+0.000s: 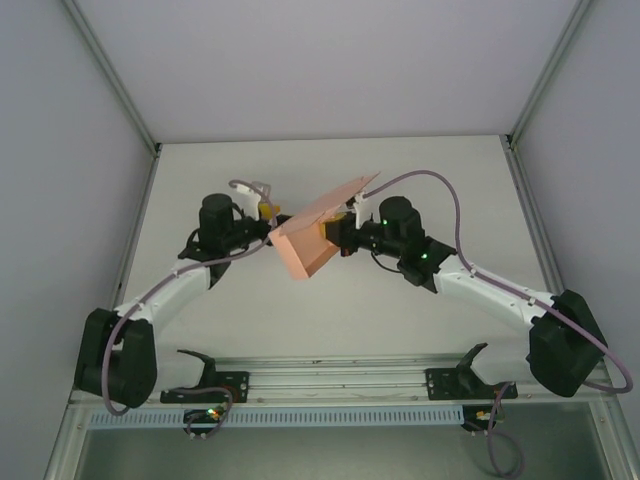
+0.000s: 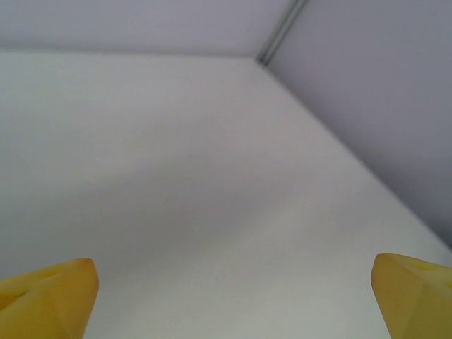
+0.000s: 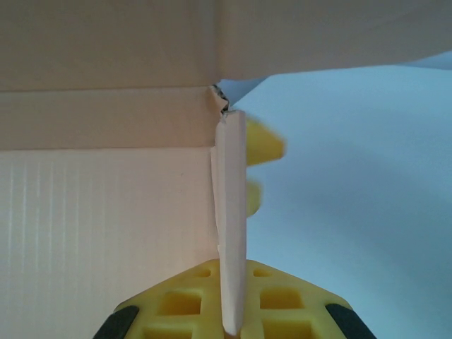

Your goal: Assemble paper box

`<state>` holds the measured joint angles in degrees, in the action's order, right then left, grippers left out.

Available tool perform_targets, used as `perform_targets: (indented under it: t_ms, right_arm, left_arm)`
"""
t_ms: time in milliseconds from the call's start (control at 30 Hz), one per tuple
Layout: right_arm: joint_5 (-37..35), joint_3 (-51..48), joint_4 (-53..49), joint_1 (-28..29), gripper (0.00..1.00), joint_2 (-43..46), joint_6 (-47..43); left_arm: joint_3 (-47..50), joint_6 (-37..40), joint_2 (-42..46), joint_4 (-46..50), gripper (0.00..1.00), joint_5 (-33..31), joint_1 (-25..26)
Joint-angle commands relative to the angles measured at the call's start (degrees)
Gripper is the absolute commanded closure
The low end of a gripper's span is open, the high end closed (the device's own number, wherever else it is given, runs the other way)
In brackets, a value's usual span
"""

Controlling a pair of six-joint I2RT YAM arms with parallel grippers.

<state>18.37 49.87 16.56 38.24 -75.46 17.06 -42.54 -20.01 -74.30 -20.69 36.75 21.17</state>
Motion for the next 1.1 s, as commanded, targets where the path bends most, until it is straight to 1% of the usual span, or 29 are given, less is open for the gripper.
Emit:
perform_targets:
  t_ms: [0, 67, 100, 167, 200, 300, 433, 500, 567, 600, 633, 700, 833, 933, 967, 1067]
  right_arm:
    - [0.28, 1.94, 1.25, 1.66, 1.0, 1.46, -6.91]
    - [-2.48, 2.4, -0.04, 2.89, 1.0, 1.63, -9.69]
    - [-5.01, 2.75, -0.74, 3.57, 1.0, 1.72, -10.83]
    - [-9.19, 3.55, -2.29, 4.69, 1.0, 1.72, -13.09]
    - [-12.01, 3.79, -2.65, 5.38, 1.0, 1.68, -13.96]
    - [-16.78, 5.95, -6.11, 6.46, 1.0, 0.14, -15.39]
    - [-25.32, 10.68, -11.77, 9.34, 0.97, -4.11, -18.35]
    - [-31.65, 14.14, -15.42, 10.34, 0.97, -7.17, -17.17]
    - [-39.11, 18.37, -20.78, 10.62, 0.97, -10.1, -11.36]
    - [-41.6, 20.36, -23.76, 10.62, 0.97, -11.39, -9.02]
    - [-42.53, 22.31, -26.5, 10.61, 0.96, -12.82, -8.19]
    - [-42.62, 24.45, -29.41, 10.62, 0.92, -14.91, -7.71]
    - [-39.88, 28.4, -35.63, 10.42, 0.9, -18.38, -10.24]
    - [-35.57, 29.74, -39.52, 10.3, 0.9, -19.62, -14.29]
    - [-32.75, 29.96, -41.04, 10.22, 0.9, -20.01, -16.39]
    - [-28.16, 30.59, -44.55, 9.93, 0.89, -21.2, -18.83]
  left_arm:
    - [-3.68, -4.41, -2.5, -10.49, 0.0, 11.59, -0.17]
    - [-4.11, -5.93, -3.77, -14.26, 0.0, 16.44, -0.05]
    - [-4.26, -6.69, -4.25, -16.27, 0.0, 18.54, -0.08]
    - [-4.3, -7.51, -4.67, -18.06, 0.0, 21.33, 0.02]
    - [-4.47, -7.56, -4.71, -17.95, 0.0, 21.72, -0.02]
    - [-5.32, -6.99, -4.77, -17.1, 0.0, 22.73, 0.41]
    - [-8.2, -4.06, -4.77, -11.67, 0.0, 22.7, 1.49]
    - [-9.66, -1.88, -4.63, -8.37, 0.0, 22.5, 2.11]
    - [-10.53, -0.23, -4.38, -6.55, 0.0, 22.06, 2.47]
    - [-10.79, 0.53, -4.17, -5.94, 0.0, 22.06, 3.17]
    - [-11.03, 1.37, -3.9, -5.15, 0.0, 21.69, 4.28]
    - [-11.48, 3.02, -3.42, -3.59, 0.0, 21.15, 4.88]
    - [-12.77, 5.32, -2.72, -0.67, 0.0, 20.42, 5.2]
    - [-13.76, 6.46, -2.36, 1.21, 0.0, 20.42, 5.2]
    - [-13.96, 6.53, -2.37, 1.45, 0.0, 20.45, 5.2]
    - [-14.49, 6.57, -2.33, 1.61, 0.0, 20.95, 5.2]
